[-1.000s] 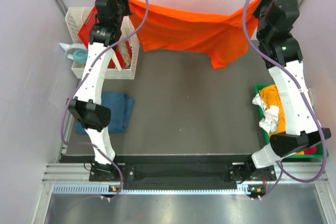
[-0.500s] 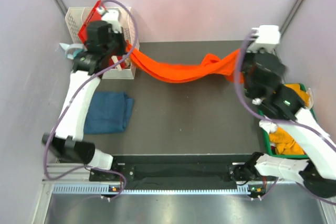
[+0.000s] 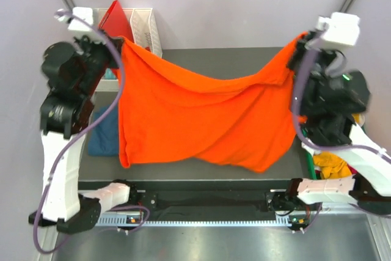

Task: Fold and stack the t-shirts
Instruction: Flatten out the tshirt

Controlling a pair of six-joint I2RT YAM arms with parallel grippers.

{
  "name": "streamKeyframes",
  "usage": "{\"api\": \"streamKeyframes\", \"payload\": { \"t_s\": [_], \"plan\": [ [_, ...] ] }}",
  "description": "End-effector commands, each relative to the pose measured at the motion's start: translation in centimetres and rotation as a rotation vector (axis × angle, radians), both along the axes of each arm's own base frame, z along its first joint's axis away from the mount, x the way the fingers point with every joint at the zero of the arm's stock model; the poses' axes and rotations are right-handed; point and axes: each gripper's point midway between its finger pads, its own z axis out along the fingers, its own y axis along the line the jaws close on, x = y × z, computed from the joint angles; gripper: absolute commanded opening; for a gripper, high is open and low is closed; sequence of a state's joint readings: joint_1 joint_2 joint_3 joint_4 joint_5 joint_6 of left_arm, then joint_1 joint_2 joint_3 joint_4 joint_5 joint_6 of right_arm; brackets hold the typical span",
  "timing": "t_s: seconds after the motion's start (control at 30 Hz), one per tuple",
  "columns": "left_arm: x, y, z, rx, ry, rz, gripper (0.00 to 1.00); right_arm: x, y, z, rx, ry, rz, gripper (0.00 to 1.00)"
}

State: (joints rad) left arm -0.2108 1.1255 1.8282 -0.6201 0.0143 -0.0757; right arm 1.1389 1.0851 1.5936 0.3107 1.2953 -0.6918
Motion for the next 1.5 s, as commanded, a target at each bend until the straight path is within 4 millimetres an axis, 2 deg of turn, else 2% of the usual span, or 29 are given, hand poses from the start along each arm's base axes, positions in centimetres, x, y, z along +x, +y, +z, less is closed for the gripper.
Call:
{"api": "streamKeyframes", "payload": {
  "t_s": [0.0,0.07,0.13,0.17,0.2,0.23,0.27,0.3,0.33,0.37,0.43,0.5,0.6,0.7,0.77,0.83,0.9,0.93,1.0,1.17,1.2,1.23,1.27,1.3,1.33,1.37,1.4,1.43,1.47],
  "plan": [
    [6.7,-1.0,-6.0,0.066,0.145,0.009,0.0,5.4,-1.6,0.1,0.008,-0.001,-0.032,0.0],
    [10.1,-1.7,-8.3,0.091,0.19,0.003,0.0,8.8,-1.4,-1.6,0.016,0.045,0.028,0.0],
    [12.6,-2.3,-9.1,0.107,0.202,-0.004,0.0,14.9,-4.3,-5.9,0.017,0.17,-0.06,0.0],
    [15.8,-3.0,-12.1,0.126,0.27,-0.011,0.0,17.0,-5.9,-5.6,0.079,0.159,-0.05,0.0],
    [17.4,-3.4,-12.9,0.129,0.291,-0.01,0.0,21.1,-5.7,-8.6,0.068,0.238,-0.064,0.0],
    [18.7,-3.6,-10.5,0.118,0.237,-0.007,0.0,22.9,-5.9,-9.5,0.078,0.261,-0.062,0.0],
    [22.2,-4.3,-13.9,0.132,0.307,-0.007,0.0,23.8,-7.3,-6.9,0.103,0.2,-0.087,0.0],
    [23.6,-4.5,-14.5,0.136,0.324,-0.004,0.0,27.4,-7.1,-9.6,0.1,0.252,-0.097,0.0],
    [24.4,-4.8,-10.0,0.115,0.223,0.0,0.0,28.5,-7.2,-9.6,0.113,0.245,-0.094,0.0],
    [27.7,-5.3,-13.4,0.155,0.266,0.001,0.0,29.2,-7.5,-7.6,0.128,0.189,-0.088,0.0],
    [29.5,-5.1,-10.2,0.135,0.15,0.049,0.0,31.7,-7.2,-8.7,0.13,0.182,-0.075,0.0],
    [31.0,-5.7,-10.5,0.126,0.11,0.072,0.0,32.3,-7.1,-7.5,0.13,0.138,-0.055,0.0],
    [30.0,-6.4,-6.9,0.073,0.01,0.08,0.0,29.6,-6.2,-1.9,0.136,0.003,-0.013,0.0],
    [27.6,-5.8,-0.8,0.031,-0.146,0.098,0.0,25.2,-5.1,3.2,0.113,-0.109,-0.004,0.0],
    [26.3,-5.8,1.8,0.035,-0.216,0.104,0.0,23.4,-4.3,4.6,0.096,-0.136,-0.009,0.0],
    [25.3,-5.9,2.7,0.056,-0.231,0.105,0.0,21.5,-4.2,5.8,0.078,-0.16,-0.022,0.0],
    [25.3,-6.0,1.3,0.063,-0.184,0.104,0.0,19.7,-3.5,6.9,0.094,-0.19,-0.009,0.0],
    [24.3,-5.5,2.2,0.051,-0.193,0.111,0.0,20.2,-3.3,5.2,0.036,-0.14,-0.039,0.0],
    [24.0,-5.3,1.4,0.032,-0.163,0.121,0.0,17.5,-2.9,6.5,0.043,-0.197,-0.025,0.0],
    [22.4,-5.2,-0.4,0.04,-0.082,0.103,0.0,16.4,-2.8,1.4,0.003,-0.094,-0.037,0.0],
    [23.1,-5.6,-4.1,0.067,0.0,0.091,0.0,16.4,-2.8,0.4,0.002,-0.087,-0.036,0.0],
    [22.4,-5.6,-4.9,0.077,0.023,0.081,0.0,17.6,-2.3,-4.2,-0.034,0.002,-0.039,0.0],
    [22.3,-5.7,-6.8,0.09,0.066,0.078,0.0,16.5,-2.7,-5.1,-0.027,0.001,-0.038,0.0],
    [22.6,-5.8,-12.1,0.129,0.179,0.071,0.0,16.5,-2.7,-6.8,-0.028,0.015,-0.035,0.0],
    [21.6,-5.6,-13.6,0.14,0.218,0.065,0.0,17.2,-2.3,-11.7,-0.033,0.09,-0.028,0.0],
    [21.1,-5.6,-16.0,0.156,0.269,0.058,0.0,16.7,-2.5,-13.1,-0.023,0.106,-0.027,0.0],
    [20.2,-5.6,-21.6,0.194,0.383,0.044,0.0,16.6,-2.4,-15.7,0.017,0.162,-0.026,0.0],
    [19.0,-5.4,-22.5,0.2,0.404,0.036,0.0,16.5,-2.3,-19.2,0.022,0.236,-0.023,0.0],
    [18.1,-5.2,-24.1,0.207,0.437,0.027,0.0,15.7,-2.0,-20.3,0.042,0.259,-0.006,0.0]
  ]
}}
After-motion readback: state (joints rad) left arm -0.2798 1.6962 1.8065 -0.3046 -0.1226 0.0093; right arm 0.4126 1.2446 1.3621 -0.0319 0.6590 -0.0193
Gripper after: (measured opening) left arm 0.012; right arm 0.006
